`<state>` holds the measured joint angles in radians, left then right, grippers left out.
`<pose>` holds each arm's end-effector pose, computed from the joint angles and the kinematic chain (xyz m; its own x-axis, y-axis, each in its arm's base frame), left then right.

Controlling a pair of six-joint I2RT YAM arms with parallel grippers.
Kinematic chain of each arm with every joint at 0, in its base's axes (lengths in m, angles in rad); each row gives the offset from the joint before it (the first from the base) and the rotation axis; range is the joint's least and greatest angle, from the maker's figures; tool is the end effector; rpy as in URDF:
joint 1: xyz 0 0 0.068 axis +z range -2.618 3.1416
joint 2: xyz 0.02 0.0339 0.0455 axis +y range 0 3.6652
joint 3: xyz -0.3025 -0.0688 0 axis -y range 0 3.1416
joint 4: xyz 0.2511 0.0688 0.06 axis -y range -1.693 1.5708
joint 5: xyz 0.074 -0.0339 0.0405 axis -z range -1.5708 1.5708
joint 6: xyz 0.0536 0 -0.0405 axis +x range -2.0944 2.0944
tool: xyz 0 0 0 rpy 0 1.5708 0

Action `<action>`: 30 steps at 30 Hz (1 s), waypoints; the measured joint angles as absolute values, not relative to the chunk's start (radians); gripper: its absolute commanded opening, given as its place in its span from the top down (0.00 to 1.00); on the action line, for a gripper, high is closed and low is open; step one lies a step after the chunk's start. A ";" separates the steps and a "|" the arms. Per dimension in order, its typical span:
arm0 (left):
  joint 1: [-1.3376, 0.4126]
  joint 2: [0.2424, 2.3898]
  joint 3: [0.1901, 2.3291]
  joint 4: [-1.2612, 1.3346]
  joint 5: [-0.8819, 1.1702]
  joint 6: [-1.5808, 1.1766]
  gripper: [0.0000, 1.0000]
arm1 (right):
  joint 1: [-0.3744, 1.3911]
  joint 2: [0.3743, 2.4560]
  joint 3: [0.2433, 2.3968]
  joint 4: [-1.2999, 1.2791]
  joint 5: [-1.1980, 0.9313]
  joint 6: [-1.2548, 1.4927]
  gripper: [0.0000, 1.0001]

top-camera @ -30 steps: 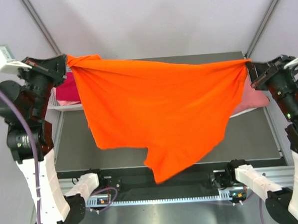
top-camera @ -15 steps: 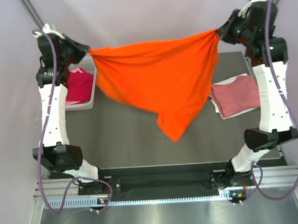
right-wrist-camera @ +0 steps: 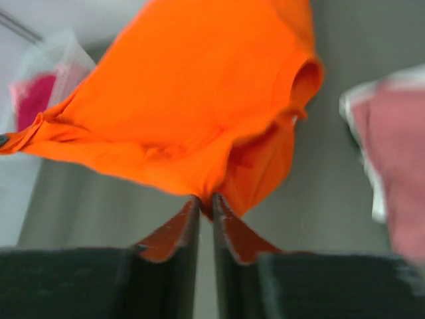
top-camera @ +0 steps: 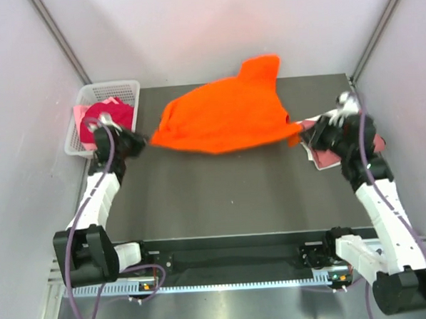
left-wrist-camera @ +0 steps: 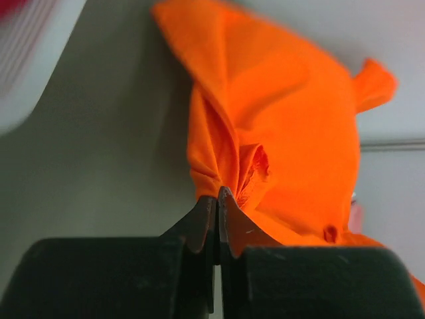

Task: Fold and stack the t-shirts
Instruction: Flatten the tshirt out

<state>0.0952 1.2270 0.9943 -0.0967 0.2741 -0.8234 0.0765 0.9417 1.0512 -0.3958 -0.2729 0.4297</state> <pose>0.2951 0.0136 0.3581 -0.3388 -0.7416 -0.5790 -0.1251 0.6454 -0.7535 0.2038 0.0301 0.4097 -0.3940 0.3722 -0.8404 -0.1840 0.8639 0.4688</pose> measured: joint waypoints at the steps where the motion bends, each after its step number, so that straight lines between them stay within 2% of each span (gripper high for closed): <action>1: 0.095 1.220 0.889 -0.069 0.278 -0.830 0.80 | 0.078 0.910 0.953 -0.367 -0.279 0.436 0.68; 2: 0.095 1.213 0.798 -0.069 0.281 -0.831 0.68 | 0.080 0.867 0.847 -0.366 -0.283 0.451 0.52; 3: 0.095 1.195 0.710 -0.082 0.283 -0.832 0.59 | 0.083 0.809 0.737 -0.366 -0.281 0.465 0.25; 4: 0.095 1.170 0.648 -0.088 0.281 -0.831 0.45 | 0.083 0.744 0.645 -0.384 -0.274 0.477 0.19; 6: 0.095 1.061 0.541 -0.112 0.268 -0.824 0.33 | 0.086 0.592 0.520 -0.432 -0.247 0.479 0.16; 8: 0.094 0.913 0.489 -0.138 0.239 -0.820 0.30 | 0.088 0.462 0.491 -0.475 -0.210 0.479 0.18; 10: 0.095 0.781 0.478 -0.152 0.208 -0.811 0.25 | 0.089 0.416 0.525 -0.478 -0.183 0.469 0.20; 11: 0.094 0.727 0.479 -0.152 0.189 -0.807 0.23 | 0.089 0.426 0.549 -0.476 -0.170 0.463 0.20; 14: 0.095 0.657 0.479 -0.162 0.154 -0.794 0.23 | 0.089 0.508 0.592 -0.461 -0.154 0.445 0.31; 16: 0.095 0.678 0.479 -0.172 0.146 -0.783 0.25 | 0.091 0.610 0.607 -0.451 -0.150 0.435 0.40; 24: 0.091 0.969 0.499 -0.179 0.192 -0.723 0.32 | 0.130 0.979 0.672 -0.429 -0.105 0.394 0.44; 30: 0.054 1.089 0.549 -0.146 0.212 -0.710 0.33 | 0.139 1.204 0.765 -0.337 -0.072 0.385 0.51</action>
